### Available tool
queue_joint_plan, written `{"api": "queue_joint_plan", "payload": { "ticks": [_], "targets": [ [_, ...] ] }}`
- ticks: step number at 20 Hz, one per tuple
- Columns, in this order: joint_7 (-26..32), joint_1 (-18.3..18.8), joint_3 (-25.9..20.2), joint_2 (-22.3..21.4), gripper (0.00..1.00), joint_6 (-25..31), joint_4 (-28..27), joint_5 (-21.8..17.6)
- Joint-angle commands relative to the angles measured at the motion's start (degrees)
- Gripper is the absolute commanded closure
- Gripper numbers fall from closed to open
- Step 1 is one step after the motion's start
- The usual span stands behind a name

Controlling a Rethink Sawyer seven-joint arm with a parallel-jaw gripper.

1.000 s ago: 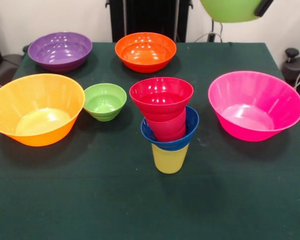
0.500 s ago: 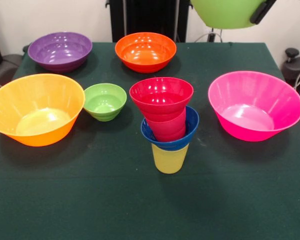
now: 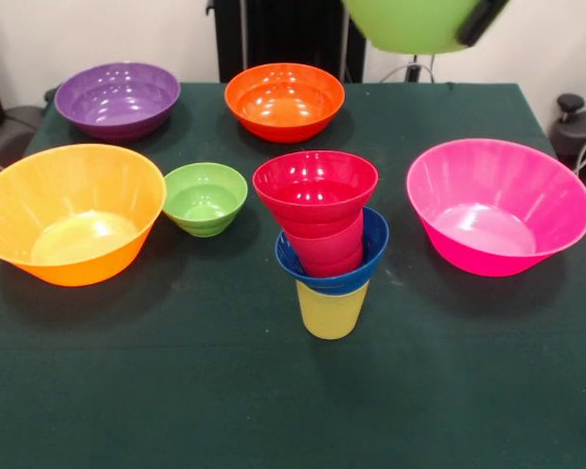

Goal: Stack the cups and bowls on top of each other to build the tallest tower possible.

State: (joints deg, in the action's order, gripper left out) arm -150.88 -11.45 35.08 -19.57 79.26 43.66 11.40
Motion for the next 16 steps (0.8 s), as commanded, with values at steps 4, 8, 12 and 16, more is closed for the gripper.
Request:
{"api": "queue_joint_plan", "payload": {
  "ticks": [4, 8, 12, 16],
  "targets": [
    [13.13, 9.24, -5.42, 8.19, 1.00, 10.34, -16.98, -2.41],
    [13.95, 13.05, -4.04, 13.22, 1.00, 12.84, -25.79, -1.04],
    [14.94, 16.81, -2.04, 18.28, 1.00, 14.69, -33.75, 1.44],
    [14.90, 20.29, 2.97, 23.43, 1.00, 15.29, -40.80, 5.85]
  ]
}}
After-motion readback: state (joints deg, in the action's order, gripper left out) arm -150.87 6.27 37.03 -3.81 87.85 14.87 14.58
